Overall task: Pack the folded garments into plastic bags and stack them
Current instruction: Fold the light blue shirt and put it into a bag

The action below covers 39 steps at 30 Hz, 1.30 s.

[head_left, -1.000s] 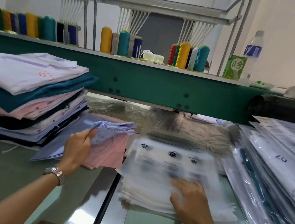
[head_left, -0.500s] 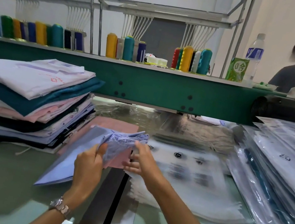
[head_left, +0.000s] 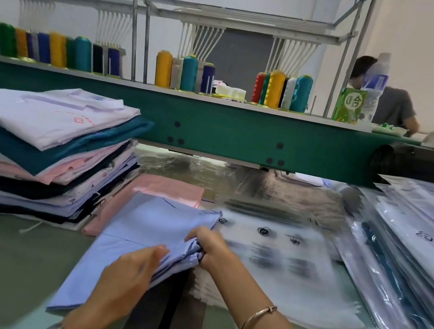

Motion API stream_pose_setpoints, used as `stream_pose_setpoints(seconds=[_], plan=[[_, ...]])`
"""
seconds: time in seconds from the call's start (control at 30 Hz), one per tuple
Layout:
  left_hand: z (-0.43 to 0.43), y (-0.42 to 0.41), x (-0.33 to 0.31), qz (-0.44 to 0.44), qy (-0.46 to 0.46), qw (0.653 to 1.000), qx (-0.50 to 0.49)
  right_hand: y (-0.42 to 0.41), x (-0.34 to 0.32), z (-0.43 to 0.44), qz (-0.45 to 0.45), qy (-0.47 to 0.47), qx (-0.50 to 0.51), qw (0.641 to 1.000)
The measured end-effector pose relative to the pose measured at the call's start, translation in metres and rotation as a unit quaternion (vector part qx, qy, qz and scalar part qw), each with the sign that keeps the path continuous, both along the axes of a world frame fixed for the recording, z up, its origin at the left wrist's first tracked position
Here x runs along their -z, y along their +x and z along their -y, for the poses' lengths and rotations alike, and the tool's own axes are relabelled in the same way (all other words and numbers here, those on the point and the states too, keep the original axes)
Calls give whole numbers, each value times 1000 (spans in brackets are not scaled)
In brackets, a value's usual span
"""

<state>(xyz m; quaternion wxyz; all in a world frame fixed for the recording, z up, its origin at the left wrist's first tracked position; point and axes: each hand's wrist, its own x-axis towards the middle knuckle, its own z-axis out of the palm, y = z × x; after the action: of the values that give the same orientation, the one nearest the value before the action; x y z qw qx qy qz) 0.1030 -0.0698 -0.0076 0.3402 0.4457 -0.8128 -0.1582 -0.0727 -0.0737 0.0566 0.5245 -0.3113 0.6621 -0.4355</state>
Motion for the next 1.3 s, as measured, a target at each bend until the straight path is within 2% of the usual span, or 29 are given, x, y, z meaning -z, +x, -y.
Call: stream_pose_setpoints(seconds=[0.07,0.13,0.2,0.27,0.37,0.47,0.53,0.63,0.77,0.87,1.03,1.2,1.3], plan=[[20,14,2,44,26,995,-82,0,4,-1,-5,5,3,1000],[39,30,6,143,37,973,-179,0,7,0,3,-7,41,999],[53,44,8,168,100,955,-223,-1,13,-2,1,-16,47,999],[65,56,9,85,174,954,-230,-1,18,-3,7,-17,36,999],[81,70,5,-57,255,948,-183,4,16,-5,-3,-3,29,1000],[88,77,-5,-169,350,913,-120,2,20,-3,-62,-25,7,998],[87,76,-18,-196,399,892,-83,4,22,-4,-90,-94,-22,991],[81,65,-40,-210,388,897,-38,9,21,-7,-110,-176,-49,977],[56,42,-74,-225,359,906,8,17,12,-10,-132,-217,-65,965],[30,25,-101,-240,320,917,-2,16,-9,-17,-175,-241,-57,953],[-9,-8,-117,-315,314,895,22,4,-39,-43,-247,-269,-74,928],[-50,-53,-112,-330,308,891,45,-12,-48,-70,-286,-264,-30,921],[-70,-82,-111,-345,323,877,87,-29,-49,-93,-331,-281,-12,901]])
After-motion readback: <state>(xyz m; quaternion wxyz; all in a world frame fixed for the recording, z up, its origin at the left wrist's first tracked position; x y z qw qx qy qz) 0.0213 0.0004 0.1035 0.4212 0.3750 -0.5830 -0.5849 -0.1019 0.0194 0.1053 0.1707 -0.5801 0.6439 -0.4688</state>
